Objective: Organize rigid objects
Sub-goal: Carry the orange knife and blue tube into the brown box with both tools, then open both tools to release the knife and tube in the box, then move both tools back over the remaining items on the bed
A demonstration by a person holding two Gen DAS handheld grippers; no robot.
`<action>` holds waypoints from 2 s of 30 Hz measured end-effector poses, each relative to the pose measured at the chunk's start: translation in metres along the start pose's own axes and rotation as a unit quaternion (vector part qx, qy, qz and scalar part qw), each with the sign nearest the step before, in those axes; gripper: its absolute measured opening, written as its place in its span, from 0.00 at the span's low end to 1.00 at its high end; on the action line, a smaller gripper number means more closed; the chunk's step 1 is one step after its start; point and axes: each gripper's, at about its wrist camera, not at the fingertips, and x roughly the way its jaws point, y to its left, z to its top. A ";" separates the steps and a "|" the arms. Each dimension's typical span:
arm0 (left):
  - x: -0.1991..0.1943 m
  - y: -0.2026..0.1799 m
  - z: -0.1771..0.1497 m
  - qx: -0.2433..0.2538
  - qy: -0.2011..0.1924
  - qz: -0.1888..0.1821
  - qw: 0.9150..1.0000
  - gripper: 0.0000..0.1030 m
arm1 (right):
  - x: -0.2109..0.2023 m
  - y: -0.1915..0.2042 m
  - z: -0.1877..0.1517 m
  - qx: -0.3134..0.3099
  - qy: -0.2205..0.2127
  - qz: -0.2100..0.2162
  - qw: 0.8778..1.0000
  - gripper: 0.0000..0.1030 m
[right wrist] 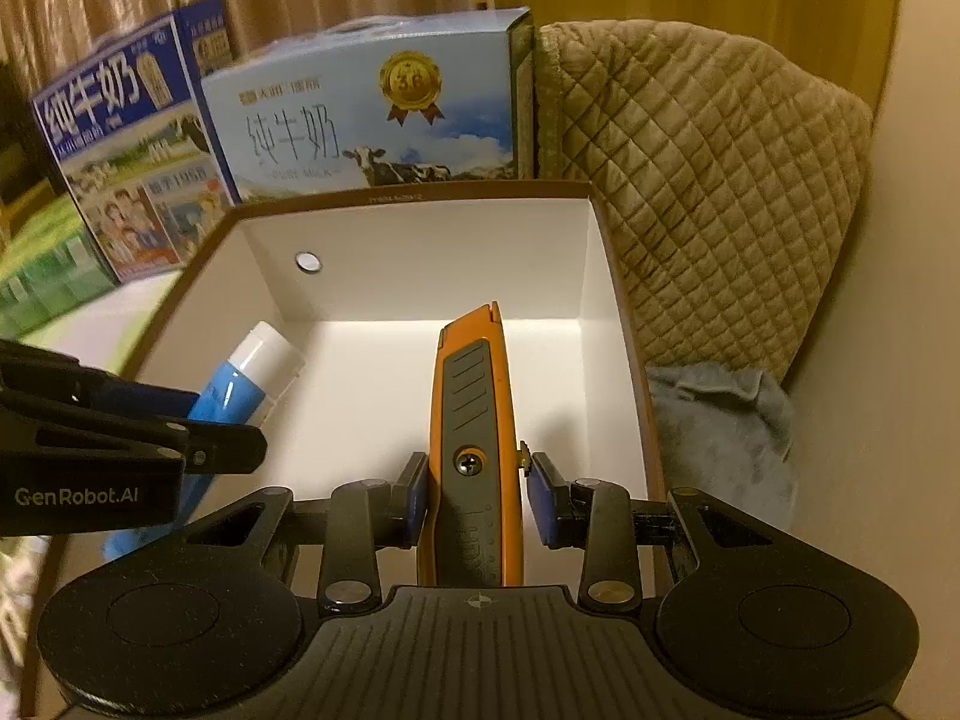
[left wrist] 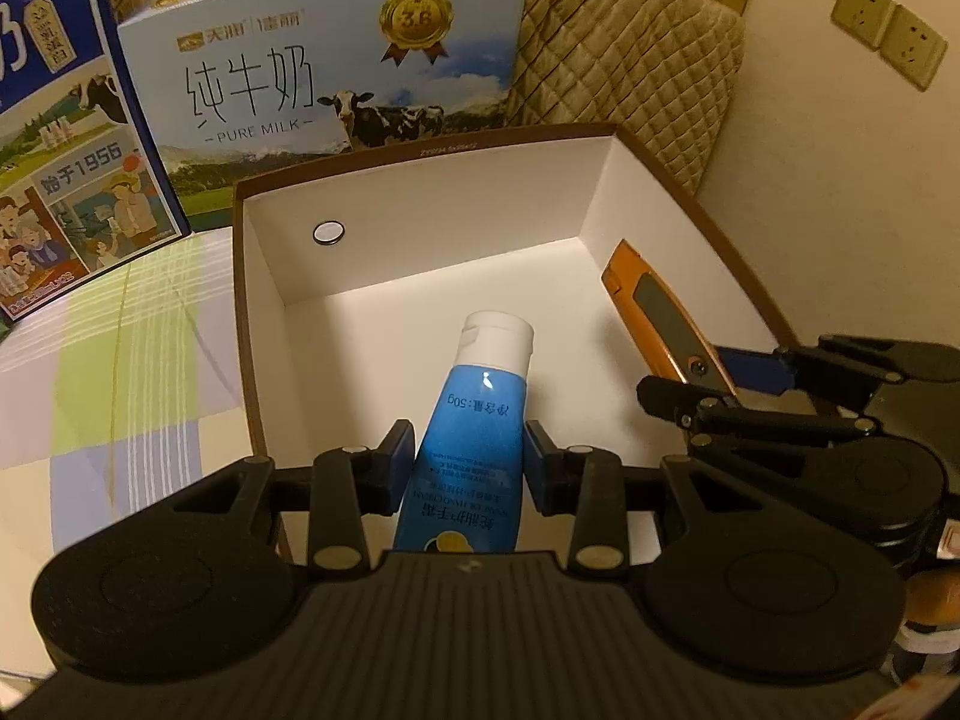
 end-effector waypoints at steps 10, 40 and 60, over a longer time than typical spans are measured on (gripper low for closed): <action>0.023 0.002 0.007 -0.001 0.012 -0.001 1.000 0.33 | 0.024 0.005 0.011 -0.061 -0.009 -0.037 0.997 0.31; -0.040 0.006 -0.025 0.003 -0.022 -0.017 1.000 0.50 | -0.053 -0.002 -0.020 0.037 -0.017 0.050 0.998 0.57; -0.162 0.039 -0.122 -0.048 -0.062 -0.020 0.997 0.52 | -0.135 0.048 -0.073 0.047 -0.037 0.086 0.995 0.63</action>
